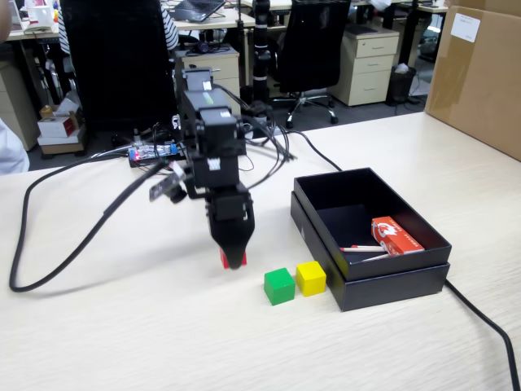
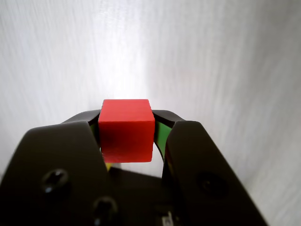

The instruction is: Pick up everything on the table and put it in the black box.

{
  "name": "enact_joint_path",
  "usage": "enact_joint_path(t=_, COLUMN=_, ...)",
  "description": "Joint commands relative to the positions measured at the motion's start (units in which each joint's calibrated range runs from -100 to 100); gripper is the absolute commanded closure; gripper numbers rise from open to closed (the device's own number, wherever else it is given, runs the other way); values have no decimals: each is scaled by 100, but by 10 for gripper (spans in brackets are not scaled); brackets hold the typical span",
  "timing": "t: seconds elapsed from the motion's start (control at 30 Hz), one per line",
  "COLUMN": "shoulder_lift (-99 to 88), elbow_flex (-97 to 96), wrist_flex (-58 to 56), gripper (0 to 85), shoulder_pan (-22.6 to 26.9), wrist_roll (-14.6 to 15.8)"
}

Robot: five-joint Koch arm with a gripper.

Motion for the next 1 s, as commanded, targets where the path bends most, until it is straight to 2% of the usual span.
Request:
enact_joint_path(t=0.0, shoulder_lift=-2025, elbow_flex=-331, wrist_flex=-112, gripper=846, shoulder_pan=142, wrist_roll=73)
enact_joint_path(t=0.07, shoulder_lift=-2748, elbow_flex=-603, wrist_flex=-112, gripper=846, shoulder_pan=322, wrist_roll=132)
enact_joint_path(t=0.17, shoulder_lift=-3529, elbow_flex=-567, wrist_flex=-207, gripper=846, shoulder_pan=962, wrist_roll=410)
enact_joint_path(t=0.27, shoulder_lift=-3070, elbow_flex=86, wrist_flex=-207, gripper=846, shoulder_pan=1602, wrist_roll=581)
enact_joint_path(t=0.33, shoulder_lift=-2347, elbow_flex=530, wrist_flex=-207, gripper=846, shoulder_pan=1778, wrist_roll=659)
enact_joint_path(t=0.53, shoulder_lift=533, elbow_flex=1700, wrist_flex=-207, gripper=846, shoulder_pan=1978, wrist_roll=801)
enact_joint_path(t=0.77, shoulder_lift=1520, elbow_flex=1863, wrist_flex=-207, gripper=843, shoulder_pan=2022, wrist_roll=874)
enact_joint_path(t=0.8, shoulder_lift=1520, elbow_flex=1800, wrist_flex=-207, gripper=787, shoulder_pan=2022, wrist_roll=869)
enact_joint_path(t=0.83, shoulder_lift=1520, elbow_flex=1736, wrist_flex=-207, gripper=689, shoulder_pan=2022, wrist_roll=860)
enact_joint_path(t=0.9, shoulder_lift=1520, elbow_flex=1655, wrist_flex=-242, gripper=633, shoulder_pan=2012, wrist_roll=860)
enact_joint_path(t=0.97, shoulder_lift=1509, elbow_flex=1573, wrist_flex=-250, gripper=624, shoulder_pan=2012, wrist_roll=860)
